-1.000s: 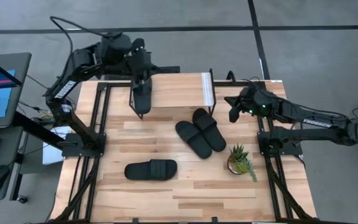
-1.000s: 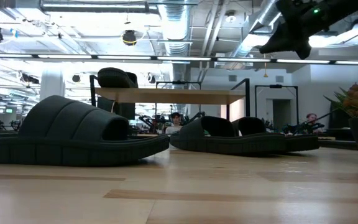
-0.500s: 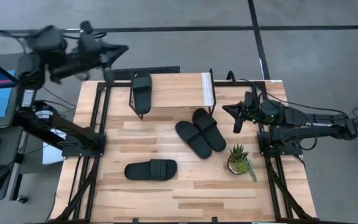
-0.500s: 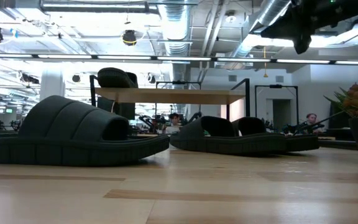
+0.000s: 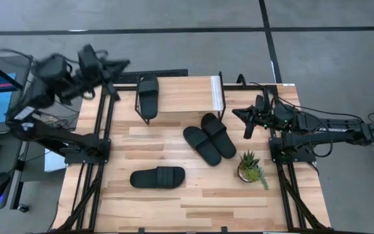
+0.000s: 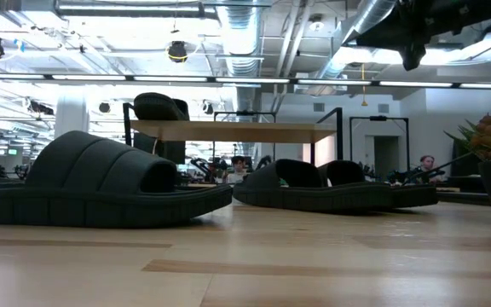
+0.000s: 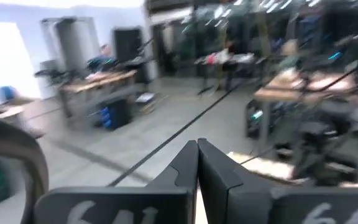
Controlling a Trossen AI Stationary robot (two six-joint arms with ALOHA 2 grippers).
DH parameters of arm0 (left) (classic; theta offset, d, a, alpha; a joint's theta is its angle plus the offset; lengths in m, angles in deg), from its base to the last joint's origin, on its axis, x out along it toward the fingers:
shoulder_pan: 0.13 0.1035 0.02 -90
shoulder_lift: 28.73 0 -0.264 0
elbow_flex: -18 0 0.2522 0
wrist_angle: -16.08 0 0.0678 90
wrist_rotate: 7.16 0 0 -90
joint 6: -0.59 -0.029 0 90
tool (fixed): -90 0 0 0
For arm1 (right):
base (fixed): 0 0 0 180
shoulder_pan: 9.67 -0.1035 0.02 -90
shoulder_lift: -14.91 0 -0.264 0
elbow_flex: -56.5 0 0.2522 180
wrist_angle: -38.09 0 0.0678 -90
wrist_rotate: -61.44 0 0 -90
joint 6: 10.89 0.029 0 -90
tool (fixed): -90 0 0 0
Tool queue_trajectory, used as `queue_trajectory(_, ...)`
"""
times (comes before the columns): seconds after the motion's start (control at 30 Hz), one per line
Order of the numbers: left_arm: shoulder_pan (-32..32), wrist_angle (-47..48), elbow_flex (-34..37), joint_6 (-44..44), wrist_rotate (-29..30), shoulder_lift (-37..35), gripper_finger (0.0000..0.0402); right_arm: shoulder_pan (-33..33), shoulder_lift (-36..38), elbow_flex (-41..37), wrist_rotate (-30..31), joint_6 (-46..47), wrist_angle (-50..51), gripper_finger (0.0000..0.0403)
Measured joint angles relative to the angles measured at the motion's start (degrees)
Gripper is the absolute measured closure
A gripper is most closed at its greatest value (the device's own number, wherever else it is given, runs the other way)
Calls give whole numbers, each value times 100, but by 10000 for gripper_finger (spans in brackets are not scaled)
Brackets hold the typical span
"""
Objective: Pick and place slides into the shelf
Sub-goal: Put the black slipper on the shelf
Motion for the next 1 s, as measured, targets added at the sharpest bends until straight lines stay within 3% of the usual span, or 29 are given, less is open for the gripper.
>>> queue_trajectory(0.13, -153, -1425, 1929, 155, -522, -909, 401, -79, 0, 0, -3, 7, 0, 403)
queue_trajectory(0.23, -253, -2218, 3184, 330, -499, -1536, 401, -131, 0, 0, -49, 129, 32, 403)
queue_trajectory(0.43, -285, -3034, 4935, 933, -524, -2570, 401, -254, 0, 2, -69, 522, 509, 403)
queue_trajectory(0.7, -285, -3715, 6293, 1310, -1272, -3248, 402, -282, -248, 2, -71, 1326, 1045, 403)
queue_trajectory(1.0, -285, -3771, 6824, 1463, -1594, -3325, 401, -315, -1297, 5, -363, 1402, 1032, 403)
